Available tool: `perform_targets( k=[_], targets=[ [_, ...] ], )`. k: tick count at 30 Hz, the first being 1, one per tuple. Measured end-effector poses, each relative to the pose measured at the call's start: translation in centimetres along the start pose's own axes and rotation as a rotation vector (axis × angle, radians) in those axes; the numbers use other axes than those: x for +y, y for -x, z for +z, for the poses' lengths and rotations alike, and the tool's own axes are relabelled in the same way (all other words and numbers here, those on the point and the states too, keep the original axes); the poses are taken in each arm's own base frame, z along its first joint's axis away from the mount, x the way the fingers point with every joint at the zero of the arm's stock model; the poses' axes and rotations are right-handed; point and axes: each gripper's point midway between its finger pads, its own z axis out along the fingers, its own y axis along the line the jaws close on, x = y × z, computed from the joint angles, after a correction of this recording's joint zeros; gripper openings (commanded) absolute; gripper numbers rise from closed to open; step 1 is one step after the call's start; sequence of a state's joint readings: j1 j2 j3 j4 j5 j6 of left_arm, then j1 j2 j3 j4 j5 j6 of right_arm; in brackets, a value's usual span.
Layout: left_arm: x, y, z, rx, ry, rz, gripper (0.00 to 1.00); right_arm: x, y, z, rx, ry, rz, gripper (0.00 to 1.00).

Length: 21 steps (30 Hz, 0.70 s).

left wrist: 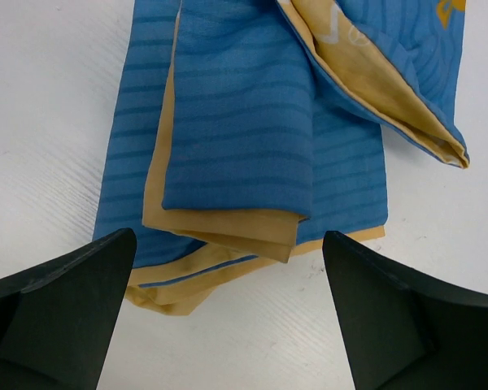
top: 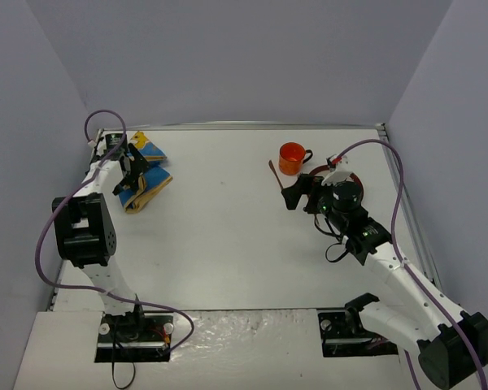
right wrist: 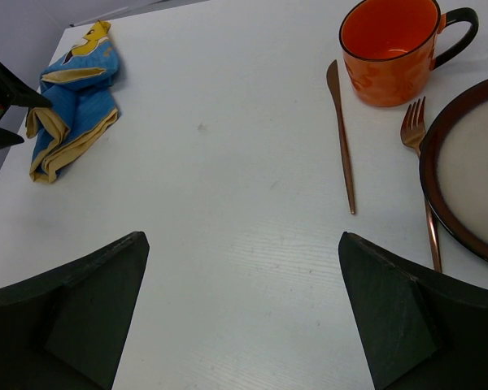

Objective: Set the dinner table for one person

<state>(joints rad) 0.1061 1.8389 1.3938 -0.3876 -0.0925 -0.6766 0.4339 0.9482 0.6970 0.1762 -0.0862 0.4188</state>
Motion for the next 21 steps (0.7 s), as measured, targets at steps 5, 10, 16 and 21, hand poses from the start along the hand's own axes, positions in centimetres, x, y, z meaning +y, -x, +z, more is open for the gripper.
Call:
perform_targets(
  k=[5,10,16,21],
  targets=[
    [0.0,0.1,1.3,0.005,0.001,-0.051,0.97,0.1,-0.6,0.0,0.013,0.013,-0.002,1.0],
    [0.1,-0.1,2.7,0.017,0.003,-0.083,0.97,0.3,-0.9,0.1,0.018,0.031,-0.004,1.0],
    [-0.5,-0.1,4.3,0.032,-0.006,-0.088,0.56,0.4,-1.1,0.2,0.018,0.047,-0.004,1.0],
    [-1.1,0.6,4.6,0.022,-0.022,-0.087,0.05,0.6,-0.9,0.2,0.014,0.053,-0.005,1.0]
  ],
)
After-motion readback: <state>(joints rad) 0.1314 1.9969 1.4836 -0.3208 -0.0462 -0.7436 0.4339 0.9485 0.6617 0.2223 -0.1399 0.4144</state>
